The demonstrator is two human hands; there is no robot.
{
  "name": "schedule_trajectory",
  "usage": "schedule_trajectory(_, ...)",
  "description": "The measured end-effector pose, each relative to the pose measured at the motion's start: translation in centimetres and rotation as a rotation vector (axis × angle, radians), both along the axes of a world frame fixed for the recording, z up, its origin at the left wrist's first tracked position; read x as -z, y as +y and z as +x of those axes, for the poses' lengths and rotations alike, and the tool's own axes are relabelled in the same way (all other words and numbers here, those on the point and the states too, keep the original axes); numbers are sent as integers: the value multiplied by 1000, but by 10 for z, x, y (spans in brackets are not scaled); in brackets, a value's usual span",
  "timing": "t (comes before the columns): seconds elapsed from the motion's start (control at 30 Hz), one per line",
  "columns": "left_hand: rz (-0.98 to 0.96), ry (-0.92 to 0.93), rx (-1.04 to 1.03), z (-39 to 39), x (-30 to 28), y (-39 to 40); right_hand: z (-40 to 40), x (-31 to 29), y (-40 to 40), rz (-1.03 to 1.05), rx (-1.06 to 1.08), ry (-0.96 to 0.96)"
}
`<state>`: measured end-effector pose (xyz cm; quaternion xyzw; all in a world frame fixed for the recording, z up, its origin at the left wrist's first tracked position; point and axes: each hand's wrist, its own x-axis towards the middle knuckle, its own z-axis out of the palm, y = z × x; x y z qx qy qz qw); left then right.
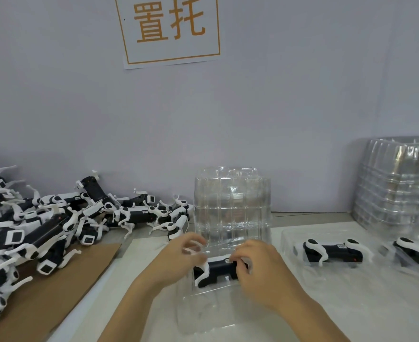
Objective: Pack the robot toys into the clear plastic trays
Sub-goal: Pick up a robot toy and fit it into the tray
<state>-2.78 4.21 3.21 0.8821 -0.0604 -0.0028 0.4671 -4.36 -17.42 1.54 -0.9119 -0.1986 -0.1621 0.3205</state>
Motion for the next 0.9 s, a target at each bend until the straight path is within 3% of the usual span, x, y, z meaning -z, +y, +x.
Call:
schedule_trajectory(0.27, 127, -30, -20, -3, -2, -8, 9, -5, 8, 129, 107, 92)
schedule_trajectory(0.47, 353, -264, 64, -11, -11, -17, 10, -2, 8, 221, 124, 89)
schedule_trajectory(0.6, 635, -63, 218, -19, -13, -32, 11, -5, -4, 355, 60, 76)
schedule_trajectory(0.67, 723, -50, 221, -20, -10, -36, 13, -7, -12, 494, 51, 91)
schedule_trajectory(0.8, 641, -159, 191, -21, -13, -35, 17, -15, -22, 737, 76, 114)
schedule_trajectory(0.9, 323, -111, 243, -22, -30, -21, 19, -24, -25, 902, 104, 54)
